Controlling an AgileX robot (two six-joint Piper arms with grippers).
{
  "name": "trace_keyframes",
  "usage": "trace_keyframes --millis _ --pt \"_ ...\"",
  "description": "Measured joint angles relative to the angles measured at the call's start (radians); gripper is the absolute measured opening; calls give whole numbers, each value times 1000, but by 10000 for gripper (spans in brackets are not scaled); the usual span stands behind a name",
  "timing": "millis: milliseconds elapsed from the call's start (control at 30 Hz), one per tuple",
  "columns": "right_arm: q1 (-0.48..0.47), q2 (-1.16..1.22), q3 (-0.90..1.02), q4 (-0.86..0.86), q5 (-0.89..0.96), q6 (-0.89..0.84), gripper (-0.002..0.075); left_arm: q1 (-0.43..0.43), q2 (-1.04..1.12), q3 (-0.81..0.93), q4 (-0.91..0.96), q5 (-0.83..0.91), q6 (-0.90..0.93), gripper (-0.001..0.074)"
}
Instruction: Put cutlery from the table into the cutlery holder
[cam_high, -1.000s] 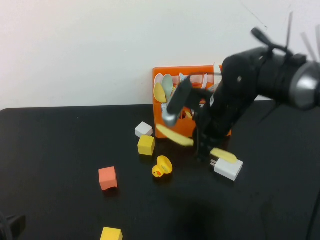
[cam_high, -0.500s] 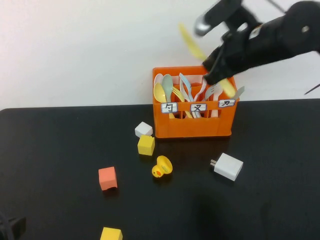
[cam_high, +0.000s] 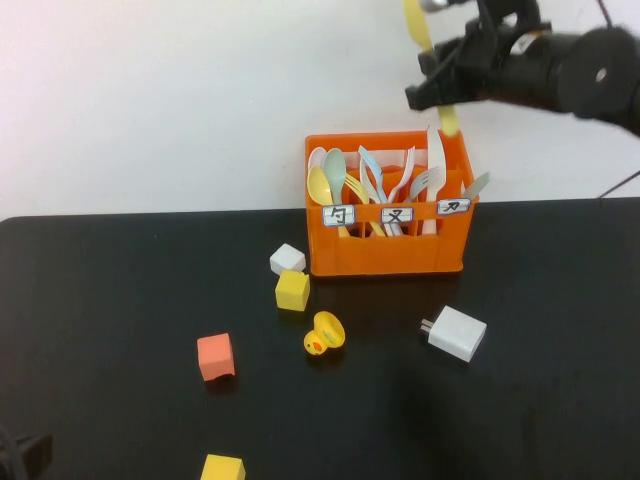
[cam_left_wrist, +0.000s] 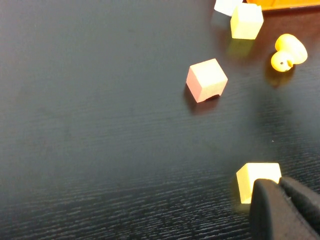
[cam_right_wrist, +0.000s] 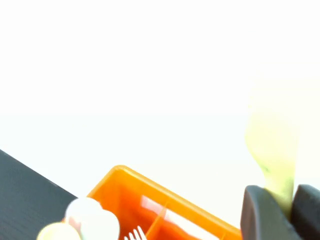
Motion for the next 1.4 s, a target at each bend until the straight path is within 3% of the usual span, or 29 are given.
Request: trace_keyframes --millis 400,667,1067,1400 --pt "0 45 192 140 -294 27 110 0 0 0 0 -13 0 -1" --pt "0 124 196 147 -374 155 110 0 0 0 0 -19 0 -1" --pt "0 169 196 149 -425 196 109 0 0 0 0 -19 0 -1" --pt "-2 169 196 146 -429 408 109 0 0 0 0 -19 0 -1"
